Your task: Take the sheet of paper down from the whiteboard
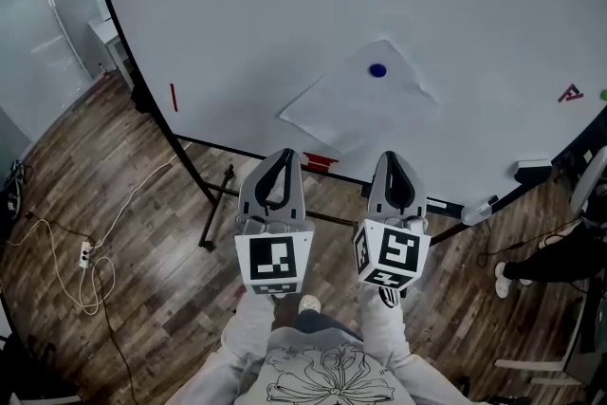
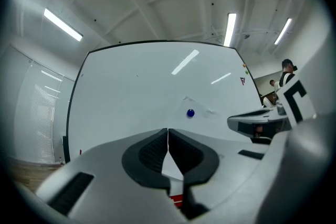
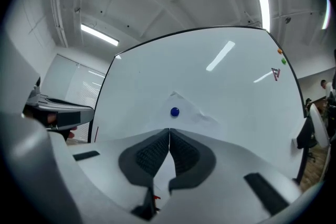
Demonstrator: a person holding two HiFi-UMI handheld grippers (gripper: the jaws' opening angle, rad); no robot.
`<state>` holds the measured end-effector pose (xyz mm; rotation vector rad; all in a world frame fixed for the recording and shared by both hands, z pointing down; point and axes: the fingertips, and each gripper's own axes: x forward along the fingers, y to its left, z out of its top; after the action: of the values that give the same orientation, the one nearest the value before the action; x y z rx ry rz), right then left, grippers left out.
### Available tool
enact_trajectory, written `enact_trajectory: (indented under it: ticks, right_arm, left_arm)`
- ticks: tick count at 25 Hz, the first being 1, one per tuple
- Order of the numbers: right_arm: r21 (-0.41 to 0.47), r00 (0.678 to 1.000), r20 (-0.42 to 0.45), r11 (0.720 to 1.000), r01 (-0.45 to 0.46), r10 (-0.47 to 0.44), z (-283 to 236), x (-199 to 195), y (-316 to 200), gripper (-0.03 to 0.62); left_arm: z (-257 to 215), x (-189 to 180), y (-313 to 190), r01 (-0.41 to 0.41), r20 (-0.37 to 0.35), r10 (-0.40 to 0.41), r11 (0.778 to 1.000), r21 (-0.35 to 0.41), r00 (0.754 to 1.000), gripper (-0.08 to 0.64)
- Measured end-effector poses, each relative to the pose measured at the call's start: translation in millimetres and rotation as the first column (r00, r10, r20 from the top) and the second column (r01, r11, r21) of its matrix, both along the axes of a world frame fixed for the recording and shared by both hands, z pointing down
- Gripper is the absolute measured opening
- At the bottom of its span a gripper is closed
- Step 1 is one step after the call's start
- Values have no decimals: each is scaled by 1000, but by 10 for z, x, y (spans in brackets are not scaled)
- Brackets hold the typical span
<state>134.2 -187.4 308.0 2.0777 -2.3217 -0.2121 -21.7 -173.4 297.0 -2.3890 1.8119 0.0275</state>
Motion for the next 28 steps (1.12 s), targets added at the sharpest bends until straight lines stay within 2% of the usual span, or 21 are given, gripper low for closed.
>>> enact_trajectory:
  ticks: [7, 15, 19, 22, 26, 28]
  right_arm:
    - [19, 1000, -13, 999, 29, -28, -9, 181, -479, 3]
    - [36, 999, -37, 999, 39, -37, -52, 206, -820, 3]
    - [42, 999, -37, 999, 26, -24, -96, 192, -923, 3]
    - [43, 999, -34, 999, 5, -3, -131, 168, -1034, 3]
    - [55, 998, -52, 998, -15, 18, -233, 104, -1161, 6]
    - [59, 998, -69, 998, -9, 13, -293, 41, -1208, 33]
  left_arm:
    - [69, 179, -476, 36, 14, -36, 999, -9, 999, 6]
    - [161, 164, -871, 34, 27, -33, 999, -39, 999, 6]
    - [217, 176, -1049, -7, 68, 12, 998, -70, 998, 8]
    - [217, 182, -1216, -49, 82, 56, 995, -82, 995, 83]
    - [236, 250, -1435, -124, 128, 139, 986, -114, 982, 137]
    - [257, 287, -1525, -155, 155, 175, 979, -131, 972, 160]
